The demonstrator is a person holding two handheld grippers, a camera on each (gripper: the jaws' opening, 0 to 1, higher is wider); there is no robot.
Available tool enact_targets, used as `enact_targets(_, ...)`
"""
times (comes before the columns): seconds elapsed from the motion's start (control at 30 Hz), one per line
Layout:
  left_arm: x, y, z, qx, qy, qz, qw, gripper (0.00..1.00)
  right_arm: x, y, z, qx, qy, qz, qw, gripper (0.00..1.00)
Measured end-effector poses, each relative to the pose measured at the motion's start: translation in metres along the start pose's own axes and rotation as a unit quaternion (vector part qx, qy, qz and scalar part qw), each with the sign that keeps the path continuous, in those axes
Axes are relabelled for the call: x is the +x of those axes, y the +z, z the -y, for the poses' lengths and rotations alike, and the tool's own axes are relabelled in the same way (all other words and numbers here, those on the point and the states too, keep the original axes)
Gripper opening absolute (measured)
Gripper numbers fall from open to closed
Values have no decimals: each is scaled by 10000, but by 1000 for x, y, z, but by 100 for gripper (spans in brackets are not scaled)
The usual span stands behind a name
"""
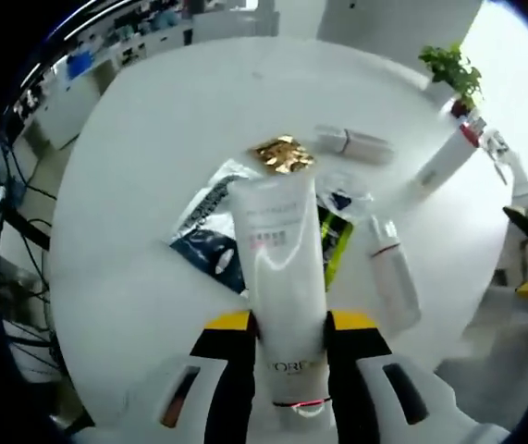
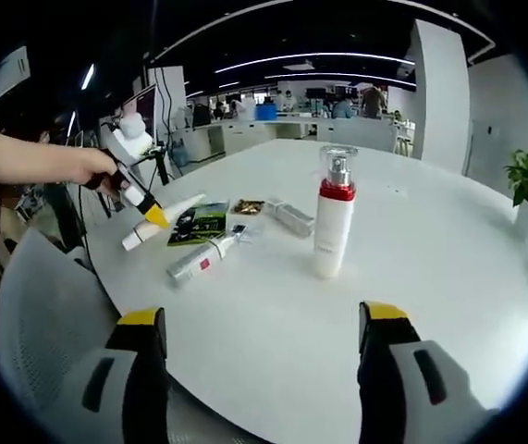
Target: Arrange the skincare products in the storage area until every visible bottle or jar stands upright without overlapping.
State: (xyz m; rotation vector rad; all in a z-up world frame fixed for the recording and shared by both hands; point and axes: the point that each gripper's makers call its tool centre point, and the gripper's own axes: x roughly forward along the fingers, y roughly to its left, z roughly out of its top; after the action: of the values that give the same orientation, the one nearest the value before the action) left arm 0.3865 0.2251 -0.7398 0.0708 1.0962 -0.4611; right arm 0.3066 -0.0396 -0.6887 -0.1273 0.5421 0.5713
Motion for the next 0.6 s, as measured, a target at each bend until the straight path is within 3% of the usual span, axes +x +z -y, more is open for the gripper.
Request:
enact_targets(0.2,-14,8,19,41,-132,379,9992,26,0,4,-6,-43,114,84,9999,80)
enact_targets(0.33,-26,15,38,92,-256,662,9974,26,-1,9,-8,149,274,189,9993,74)
enact_targets(0.53,-41,25,63,241,-365,999,9940,26,0,34,-15,742,469,635,9941,72)
enact_targets(0.6,-48,30,73,314,-411,1148,9920,26,2,44,-24,661,574,693,9938,72)
